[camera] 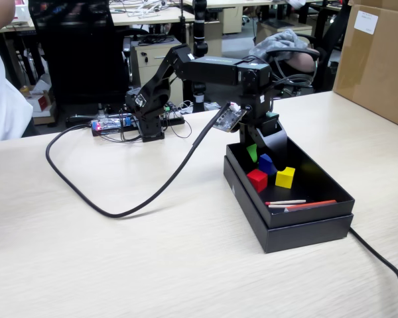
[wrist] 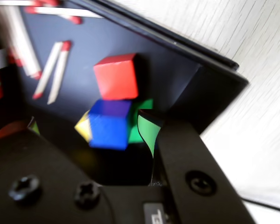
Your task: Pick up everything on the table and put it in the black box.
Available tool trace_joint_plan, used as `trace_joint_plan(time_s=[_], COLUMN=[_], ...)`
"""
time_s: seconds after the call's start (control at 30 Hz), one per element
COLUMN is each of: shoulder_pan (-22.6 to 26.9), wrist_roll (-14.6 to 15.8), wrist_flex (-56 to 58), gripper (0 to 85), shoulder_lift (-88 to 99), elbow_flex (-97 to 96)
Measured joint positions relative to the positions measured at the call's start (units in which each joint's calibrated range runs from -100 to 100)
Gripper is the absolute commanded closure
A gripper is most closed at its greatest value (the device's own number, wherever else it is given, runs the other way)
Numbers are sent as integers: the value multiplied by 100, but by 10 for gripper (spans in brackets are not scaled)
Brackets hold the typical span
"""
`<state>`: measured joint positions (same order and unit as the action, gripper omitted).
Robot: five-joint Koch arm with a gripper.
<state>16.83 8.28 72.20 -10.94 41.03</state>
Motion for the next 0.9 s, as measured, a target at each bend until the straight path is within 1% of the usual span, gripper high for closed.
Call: trace_joint_plan(time_s=[0.07, 0.13, 0.23, 0.3, 0.33, 0.37, 0.47, 0.57, 0.73, 0.9], shoulder_pan=[-39, -122, -352, -576, -830, -947, -1309, -1529, -1705, -1817], wrist_roll=[0, 0, -20, -10, -15, -49, -127, -200, -313, -479], wrist_flex=[0, 0, -15, 8, 8, -23, -217, -852, -2338, -3779], gripper=[404, 378, 359, 350, 350, 348, 345, 334, 334, 333], shoulder_lift=[725, 1540, 2796, 3625, 4272, 4557, 5540, 6317, 7793, 9139], elbow_flex=[9, -137, -575, -1205, -1588, -1753, -3076, -4336, -7020, -8882])
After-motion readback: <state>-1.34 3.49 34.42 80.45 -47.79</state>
